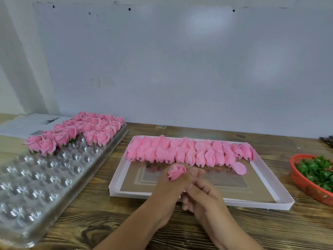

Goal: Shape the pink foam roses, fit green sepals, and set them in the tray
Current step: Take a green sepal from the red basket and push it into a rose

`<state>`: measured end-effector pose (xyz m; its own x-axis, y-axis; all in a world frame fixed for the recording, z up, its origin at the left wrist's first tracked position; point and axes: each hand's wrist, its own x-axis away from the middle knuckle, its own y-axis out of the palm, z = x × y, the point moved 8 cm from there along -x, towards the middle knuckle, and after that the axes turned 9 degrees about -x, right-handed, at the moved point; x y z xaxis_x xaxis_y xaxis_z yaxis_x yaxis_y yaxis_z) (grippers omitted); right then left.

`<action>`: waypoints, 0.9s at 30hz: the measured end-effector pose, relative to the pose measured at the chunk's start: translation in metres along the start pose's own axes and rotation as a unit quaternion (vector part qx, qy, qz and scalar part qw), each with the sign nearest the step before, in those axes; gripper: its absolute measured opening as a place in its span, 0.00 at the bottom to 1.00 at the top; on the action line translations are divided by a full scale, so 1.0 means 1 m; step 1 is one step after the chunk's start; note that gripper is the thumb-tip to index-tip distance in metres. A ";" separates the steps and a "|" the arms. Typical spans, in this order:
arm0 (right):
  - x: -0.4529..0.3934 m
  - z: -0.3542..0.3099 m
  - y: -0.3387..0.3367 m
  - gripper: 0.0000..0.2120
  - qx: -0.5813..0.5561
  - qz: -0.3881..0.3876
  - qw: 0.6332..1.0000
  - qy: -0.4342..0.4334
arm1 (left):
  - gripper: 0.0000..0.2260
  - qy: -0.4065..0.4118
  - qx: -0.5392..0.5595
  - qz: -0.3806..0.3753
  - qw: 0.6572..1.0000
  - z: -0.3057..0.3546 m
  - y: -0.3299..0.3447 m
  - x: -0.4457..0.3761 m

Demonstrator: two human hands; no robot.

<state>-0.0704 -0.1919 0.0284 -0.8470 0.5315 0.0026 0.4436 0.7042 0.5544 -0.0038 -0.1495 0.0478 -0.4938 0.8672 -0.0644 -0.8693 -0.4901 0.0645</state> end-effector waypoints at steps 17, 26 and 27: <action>0.000 0.007 0.004 0.06 -0.031 0.003 0.998 0.061 | 0.17 0.000 -0.006 0.016 1.000 0.000 -0.005 -0.002; 0.004 0.021 0.006 0.19 -0.065 -0.002 0.984 0.168 | 0.15 0.003 0.004 -0.003 1.000 0.001 -0.003 0.000; 0.001 0.017 0.003 0.16 -0.051 0.013 0.990 0.134 | 0.15 0.001 0.014 0.004 1.000 0.001 -0.004 -0.001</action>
<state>-0.0646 -0.1808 0.0160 -0.8894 0.3943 0.2314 0.4454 0.6332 0.6330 0.0002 -0.1484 0.0485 -0.5009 0.8630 -0.0655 -0.8642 -0.4946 0.0924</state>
